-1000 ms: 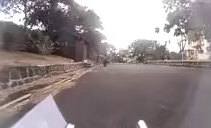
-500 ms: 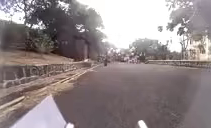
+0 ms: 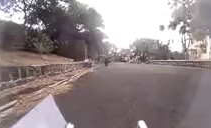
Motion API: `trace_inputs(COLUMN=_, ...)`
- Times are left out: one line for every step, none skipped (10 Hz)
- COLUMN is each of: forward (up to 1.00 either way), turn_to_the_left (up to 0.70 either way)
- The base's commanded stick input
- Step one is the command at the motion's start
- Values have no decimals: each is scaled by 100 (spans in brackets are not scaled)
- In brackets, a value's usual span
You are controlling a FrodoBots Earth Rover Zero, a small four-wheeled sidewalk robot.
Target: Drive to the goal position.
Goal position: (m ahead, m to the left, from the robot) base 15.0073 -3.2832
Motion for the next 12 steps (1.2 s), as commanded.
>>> trace_inputs(forward=45, turn_to_the_left=0)
trace_inputs(forward=45, turn_to_the_left=0)
trace_inputs(forward=45, turn_to_the_left=0)
trace_inputs(forward=45, turn_to_the_left=0)
trace_inputs(forward=45, turn_to_the_left=0)
trace_inputs(forward=45, turn_to_the_left=0)
trace_inputs(forward=45, turn_to_the_left=0)
trace_inputs(forward=45, turn_to_the_left=0)
trace_inputs(forward=45, turn_to_the_left=0)
trace_inputs(forward=45, turn_to_the_left=0)
trace_inputs(forward=45, turn_to_the_left=0)
trace_inputs(forward=45, turn_to_the_left=0)
